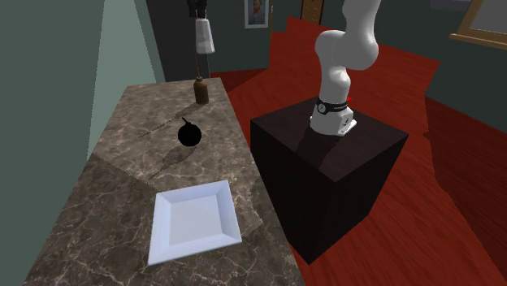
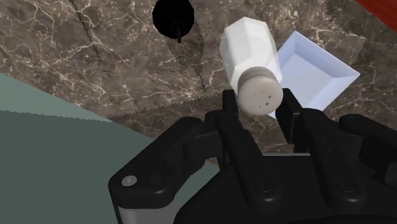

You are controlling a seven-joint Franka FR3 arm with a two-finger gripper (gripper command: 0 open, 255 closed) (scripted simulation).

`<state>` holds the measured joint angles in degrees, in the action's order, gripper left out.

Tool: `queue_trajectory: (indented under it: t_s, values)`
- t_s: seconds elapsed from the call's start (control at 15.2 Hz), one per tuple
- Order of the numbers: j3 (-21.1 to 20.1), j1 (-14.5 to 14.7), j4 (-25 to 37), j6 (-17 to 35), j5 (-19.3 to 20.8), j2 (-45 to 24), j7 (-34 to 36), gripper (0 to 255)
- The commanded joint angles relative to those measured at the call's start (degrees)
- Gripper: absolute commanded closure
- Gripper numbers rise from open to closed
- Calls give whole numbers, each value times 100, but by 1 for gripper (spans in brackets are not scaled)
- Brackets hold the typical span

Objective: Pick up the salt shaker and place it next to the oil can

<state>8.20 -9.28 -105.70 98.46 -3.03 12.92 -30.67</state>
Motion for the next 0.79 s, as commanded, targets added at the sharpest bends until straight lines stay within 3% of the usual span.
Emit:
queue_trajectory:
  t_s: [0.0, 0.73]
  values:
    - [203, -118, 81, -18, 1, -84, -326, 255]
    - [1178, -740, 1116, -313, -235, -989, -1941, 255]
